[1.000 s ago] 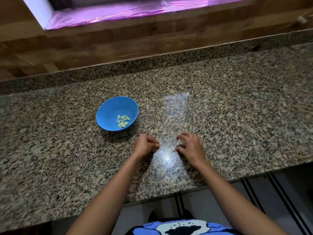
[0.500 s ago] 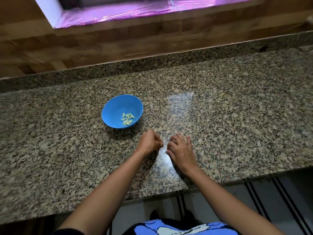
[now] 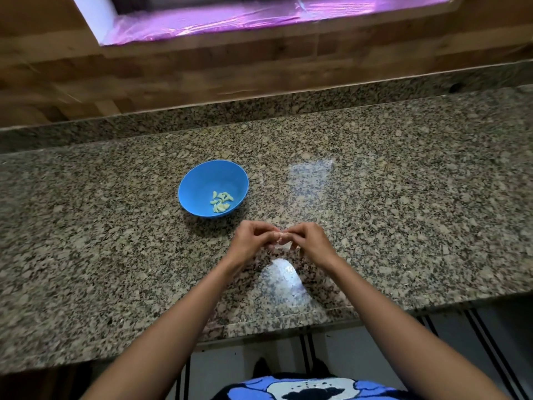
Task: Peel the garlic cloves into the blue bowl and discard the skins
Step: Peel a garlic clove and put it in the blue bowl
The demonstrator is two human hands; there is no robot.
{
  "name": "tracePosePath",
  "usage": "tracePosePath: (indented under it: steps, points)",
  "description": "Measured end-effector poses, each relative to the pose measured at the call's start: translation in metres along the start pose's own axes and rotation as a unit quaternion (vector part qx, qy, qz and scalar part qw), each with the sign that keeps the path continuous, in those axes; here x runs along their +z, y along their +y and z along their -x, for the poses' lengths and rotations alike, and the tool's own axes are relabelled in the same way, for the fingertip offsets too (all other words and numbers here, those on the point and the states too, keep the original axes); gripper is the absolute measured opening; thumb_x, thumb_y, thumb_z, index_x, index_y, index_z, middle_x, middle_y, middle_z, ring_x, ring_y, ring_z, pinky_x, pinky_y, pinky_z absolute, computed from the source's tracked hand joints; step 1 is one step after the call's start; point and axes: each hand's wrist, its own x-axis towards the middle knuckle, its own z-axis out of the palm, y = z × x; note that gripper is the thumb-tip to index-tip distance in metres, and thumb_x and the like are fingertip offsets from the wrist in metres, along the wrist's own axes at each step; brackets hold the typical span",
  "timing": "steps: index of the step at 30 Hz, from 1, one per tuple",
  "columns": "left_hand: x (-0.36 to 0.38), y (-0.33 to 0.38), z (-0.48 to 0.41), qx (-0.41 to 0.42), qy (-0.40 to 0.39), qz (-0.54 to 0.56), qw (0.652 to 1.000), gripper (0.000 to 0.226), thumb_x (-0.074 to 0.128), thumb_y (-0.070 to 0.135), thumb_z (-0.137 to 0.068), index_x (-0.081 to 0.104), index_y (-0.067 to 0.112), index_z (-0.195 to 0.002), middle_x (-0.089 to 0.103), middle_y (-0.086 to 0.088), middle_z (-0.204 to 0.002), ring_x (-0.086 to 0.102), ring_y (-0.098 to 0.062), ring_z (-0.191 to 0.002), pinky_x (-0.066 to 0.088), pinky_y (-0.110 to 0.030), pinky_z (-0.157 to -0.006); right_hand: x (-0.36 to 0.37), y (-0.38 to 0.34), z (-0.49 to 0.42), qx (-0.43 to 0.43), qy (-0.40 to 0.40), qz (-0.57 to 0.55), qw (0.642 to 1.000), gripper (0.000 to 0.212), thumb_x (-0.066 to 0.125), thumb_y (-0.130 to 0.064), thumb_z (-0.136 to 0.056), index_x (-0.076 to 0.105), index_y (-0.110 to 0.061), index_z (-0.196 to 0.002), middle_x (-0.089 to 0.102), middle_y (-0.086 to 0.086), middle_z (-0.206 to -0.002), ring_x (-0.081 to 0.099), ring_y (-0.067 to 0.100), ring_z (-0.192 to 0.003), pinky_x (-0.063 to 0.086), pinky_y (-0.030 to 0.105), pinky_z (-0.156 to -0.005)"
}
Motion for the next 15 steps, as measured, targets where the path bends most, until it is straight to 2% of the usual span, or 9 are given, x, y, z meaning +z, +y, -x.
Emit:
tracePosePath:
  steps: [2, 6, 8, 9, 10, 12, 13, 15]
  points:
    - [-0.003, 0.000, 0.000, 0.046, 0.027, -0.070, 0.996, 0.009, 0.069, 0.010, -0.083, 0.073, 0.006, -0.091, 0.072, -0.003, -0.078, 0.064, -0.013, -0.067, 0.053, -0.023, -0.062, -0.006, -0.002, -0.004, 0.021, -0.051, -0.052, 0.997, 0.010, 0.064, -0.017, -0.086, 0.072, -0.013, -0.087, 0.072, 0.003, -0.076, 0.055, 0.011, -0.056, 0.041, 0.023, -0.051]
    - [-0.009, 0.002, 0.000, 0.106, 0.037, -0.171, 0.979, 0.007, 0.070, 0.017, -0.084, 0.075, 0.014, -0.088, 0.072, 0.003, -0.077, 0.065, -0.010, -0.070, 0.053, -0.022, -0.065, -0.010, -0.004, -0.003, 0.049, -0.122, -0.193, 0.972, 0.015, 0.063, -0.016, -0.086, 0.070, -0.005, -0.093, 0.072, 0.011, -0.085, 0.054, 0.008, -0.047, 0.039, 0.018, -0.041]
    - [-0.009, 0.002, 0.000, 0.114, 0.035, -0.172, 0.978, 0.007, 0.070, 0.016, -0.084, 0.075, 0.014, -0.088, 0.071, 0.004, -0.077, 0.064, -0.007, -0.069, 0.051, -0.019, -0.063, -0.008, -0.003, -0.003, 0.070, -0.129, -0.240, 0.960, 0.015, 0.062, -0.015, -0.086, 0.070, -0.005, -0.091, 0.071, 0.011, -0.082, 0.053, 0.009, -0.047, 0.039, 0.016, -0.040]
    - [-0.009, 0.002, 0.000, 0.113, 0.031, -0.186, 0.976, 0.007, 0.069, 0.017, -0.085, 0.075, 0.015, -0.089, 0.071, 0.005, -0.078, 0.063, -0.005, -0.069, 0.050, -0.017, -0.062, -0.007, -0.003, -0.002, 0.063, -0.114, -0.226, 0.965, 0.014, 0.062, -0.016, -0.085, 0.071, -0.006, -0.089, 0.070, 0.010, -0.078, 0.052, 0.009, -0.047, 0.038, 0.016, -0.041]
    - [-0.009, 0.002, -0.001, 0.106, 0.025, -0.211, 0.971, 0.009, 0.068, 0.018, -0.086, 0.074, 0.015, -0.091, 0.071, 0.005, -0.079, 0.063, -0.004, -0.069, 0.048, -0.016, -0.061, -0.004, -0.002, -0.002, 0.041, -0.090, -0.170, 0.980, 0.014, 0.063, -0.018, -0.085, 0.072, -0.007, -0.087, 0.070, 0.009, -0.074, 0.050, 0.010, -0.048, 0.037, 0.016, -0.041]
    - [-0.007, 0.000, -0.003, 0.062, 0.007, -0.252, 0.966, 0.011, 0.065, 0.021, -0.088, 0.074, 0.016, -0.091, 0.070, 0.004, -0.078, 0.062, -0.007, -0.067, 0.045, -0.016, -0.059, 0.001, 0.001, -0.004, -0.028, -0.033, 0.034, 0.998, 0.017, 0.062, -0.022, -0.087, 0.072, -0.008, -0.088, 0.068, 0.005, -0.070, 0.047, 0.007, -0.047, 0.034, 0.014, -0.044]
    - [-0.006, 0.000, -0.003, 0.024, -0.002, -0.239, 0.971, 0.011, 0.065, 0.022, -0.088, 0.074, 0.016, -0.089, 0.069, 0.001, -0.074, 0.059, -0.009, -0.062, 0.044, -0.019, -0.057, 0.004, 0.003, -0.004, -0.077, -0.004, 0.134, 0.988, 0.019, 0.058, -0.022, -0.089, 0.072, -0.009, -0.090, 0.066, 0.004, -0.068, 0.048, 0.007, -0.048, 0.034, 0.013, -0.046]
    - [-0.008, 0.000, -0.005, -0.080, -0.031, -0.115, 0.990, 0.012, 0.063, 0.015, -0.089, 0.072, 0.006, -0.087, 0.066, -0.006, -0.069, 0.055, -0.013, -0.058, 0.045, -0.024, -0.055, 0.007, 0.006, -0.007, -0.210, 0.069, 0.286, 0.932, 0.032, 0.047, -0.026, -0.092, 0.073, -0.011, -0.081, 0.063, 0.002, -0.059, 0.047, 0.010, -0.050, 0.029, 0.014, -0.046]
